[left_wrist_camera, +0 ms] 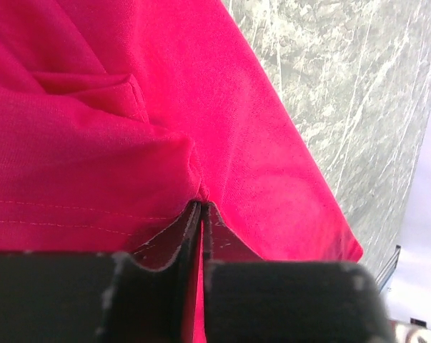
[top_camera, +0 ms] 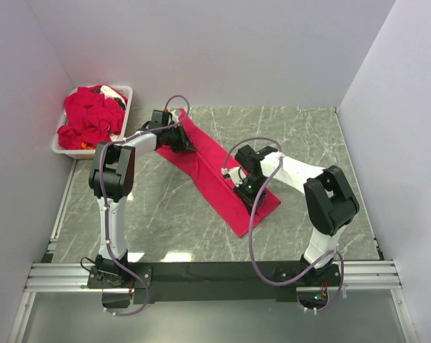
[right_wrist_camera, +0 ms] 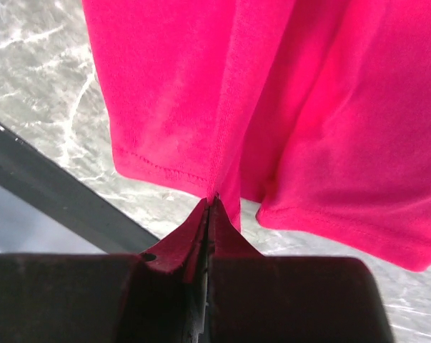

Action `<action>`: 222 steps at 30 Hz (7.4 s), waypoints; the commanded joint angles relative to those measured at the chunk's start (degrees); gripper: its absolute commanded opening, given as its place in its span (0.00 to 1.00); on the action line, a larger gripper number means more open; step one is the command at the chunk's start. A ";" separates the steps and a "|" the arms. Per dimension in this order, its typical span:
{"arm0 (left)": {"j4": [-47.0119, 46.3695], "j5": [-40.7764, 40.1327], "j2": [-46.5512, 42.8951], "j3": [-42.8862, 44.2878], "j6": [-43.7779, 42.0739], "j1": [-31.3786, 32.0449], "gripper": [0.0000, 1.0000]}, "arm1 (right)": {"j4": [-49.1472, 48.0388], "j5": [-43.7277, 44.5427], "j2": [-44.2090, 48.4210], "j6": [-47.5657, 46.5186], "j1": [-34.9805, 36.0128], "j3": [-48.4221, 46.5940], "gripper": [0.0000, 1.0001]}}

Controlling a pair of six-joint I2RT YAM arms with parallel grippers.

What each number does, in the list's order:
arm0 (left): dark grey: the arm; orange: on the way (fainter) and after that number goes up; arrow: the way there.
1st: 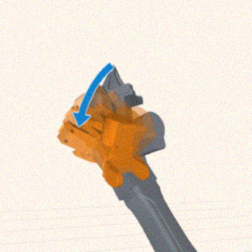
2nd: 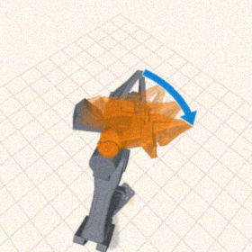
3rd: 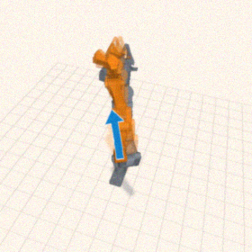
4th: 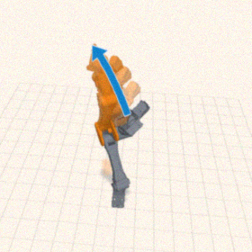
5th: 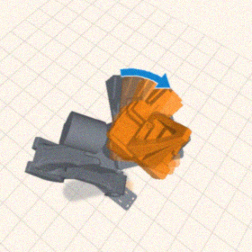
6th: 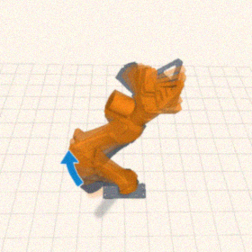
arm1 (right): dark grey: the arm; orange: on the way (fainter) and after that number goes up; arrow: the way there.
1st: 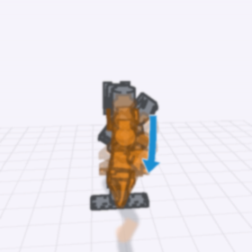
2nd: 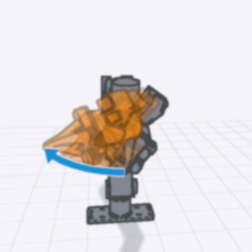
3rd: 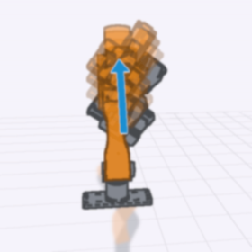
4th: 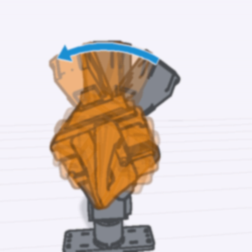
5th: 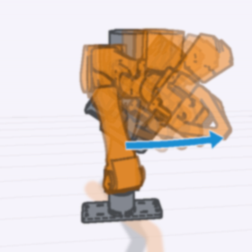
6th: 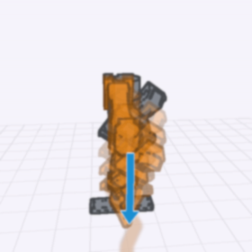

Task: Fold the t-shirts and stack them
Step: Fold the tshirt

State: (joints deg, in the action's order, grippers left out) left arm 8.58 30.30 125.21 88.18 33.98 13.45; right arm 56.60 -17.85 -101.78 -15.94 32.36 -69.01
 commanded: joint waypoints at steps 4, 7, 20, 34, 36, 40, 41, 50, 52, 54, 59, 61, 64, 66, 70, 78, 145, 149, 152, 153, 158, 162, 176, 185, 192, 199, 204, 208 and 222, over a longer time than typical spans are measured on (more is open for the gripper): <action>-0.14 -0.16 -1.46 2.35 -1.37 0.26 0.18 | 2.55 -5.00 0.44 -0.67 -5.36 0.64 0.00; 0.47 0.63 -1.37 2.78 -1.63 0.26 0.20 | 2.99 -7.99 -1.67 -0.75 -7.74 -0.68 0.00; 1.44 3.97 -5.50 0.41 -4.10 0.26 0.41 | 4.22 -12.39 -7.64 -1.64 -14.34 -3.41 0.00; -1.46 3.88 0.47 3.75 -1.20 0.78 0.37 | 2.64 -10.81 -12.04 -0.23 -16.80 -2.79 0.00; -2.60 3.88 2.14 4.71 -0.67 0.87 0.36 | 2.81 -11.07 -12.48 -0.14 -16.80 -2.62 0.00; -4.53 4.06 4.95 6.91 0.30 1.40 0.35 | 2.64 -11.42 -12.92 0.38 -16.72 -2.44 0.03; -4.80 4.06 6.00 7.35 0.30 1.57 0.35 | 2.55 -11.33 -12.92 0.39 -16.80 -2.35 0.04; -0.76 4.94 7.26 13.42 -5.49 2.72 0.36 | 8.87 -10.98 -8.80 -2.42 -16.80 -7.61 0.29; 0.38 6.17 4.45 13.07 -8.21 2.72 0.37 | 11.95 -11.42 -5.81 -4.53 -16.98 -9.73 0.39; 1.87 6.96 -0.65 12.81 -9.71 2.72 0.38 | 12.48 -10.46 -3.61 -5.32 -16.98 -12.36 0.41; 3.99 2.06 -13.05 5.10 -9.81 0.00 0.38 | 8.44 -7.03 -8.24 -2.78 -16.19 -17.46 0.30; 4.08 2.22 -14.63 2.62 -8.40 -1.84 0.37 | 8.00 -7.81 -10.71 -2.16 -16.01 -18.96 0.18; 5.83 1.07 -14.38 0.24 -9.98 -2.99 0.35 | 5.81 -6.94 -14.41 -0.93 -15.31 -20.98 0.10; 7.41 -0.41 -13.50 -0.20 -11.73 -3.17 0.31 | 4.15 -6.50 -16.69 0.12 -14.87 -21.60 0.06; 7.94 -2.53 -12.18 -0.55 -12.79 -3.26 0.30 | 2.73 -5.97 -19.33 1.62 -13.99 -19.86 0.00; 9.70 -10.61 -9.28 0.50 -10.86 -3.17 0.27 | 0.45 -9.91 -16.09 2.32 -10.22 -7.91 0.00; 5.39 2.39 21.82 30.27 -5.15 2.02 0.28 | -7.30 -30.58 -26.72 9.62 -9.86 -16.67 0.02; 8.81 3.96 26.49 40.12 -7.95 1.67 0.36 | -5.01 -32.95 -24.18 8.48 -9.86 -18.17 0.15; 7.78 10.27 22.73 40.15 -9.71 0.88 0.50 | -3.08 -33.39 -19.09 5.77 -9.95 -17.39 0.23; 7.16 11.78 17.84 36.83 -9.98 0.79 0.52 | -3.16 -33.13 -17.25 5.14 -9.95 -15.73 0.24; 6.80 15.49 -2.03 23.91 -19.17 -0.18 0.60 | -8.94 -25.06 -0.91 3.29 -9.60 -7.47 0.35; 4.17 17.14 -23.54 1.81 -31.57 -2.64 0.61 | -15.98 -12.86 14.28 -1.80 -6.28 2.38 0.47; 30.89 22.08 -58.40 -46.68 -109.46 -2.84 0.59 | -31.68 1.94 35.94 -31.68 13.32 26.45 0.52; 13.75 18.48 -60.79 -60.93 -109.38 7.45 0.55 | -43.85 3.16 31.21 -37.40 19.84 35.79 0.46; 9.18 15.66 -56.40 -61.73 -109.39 10.54 0.51 | -46.05 4.66 26.55 -39.16 21.17 36.23 0.45; 11.62 12.15 -50.86 -58.30 -111.40 12.30 0.39 | -43.94 5.72 21.89 -40.13 21.52 34.47 0.32; 12.87 9.42 -47.95 -56.63 -112.11 13.35 0.41 | -43.06 6.24 20.57 -38.81 21.78 33.42 0.28; 12.51 9.86 -49.79 -57.24 -111.23 13.88 0.45 | -43.24 6.25 21.18 -38.11 21.87 34.03 0.26; 15.76 7.05 -51.38 -58.48 -114.13 18.54 0.11 | -40.34 5.72 23.20 -35.39 22.04 33.42 0.00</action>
State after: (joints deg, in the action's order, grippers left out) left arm 21.04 37.65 74.54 29.80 -78.43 31.57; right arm 12.05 -11.68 -79.83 -53.25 53.89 -34.92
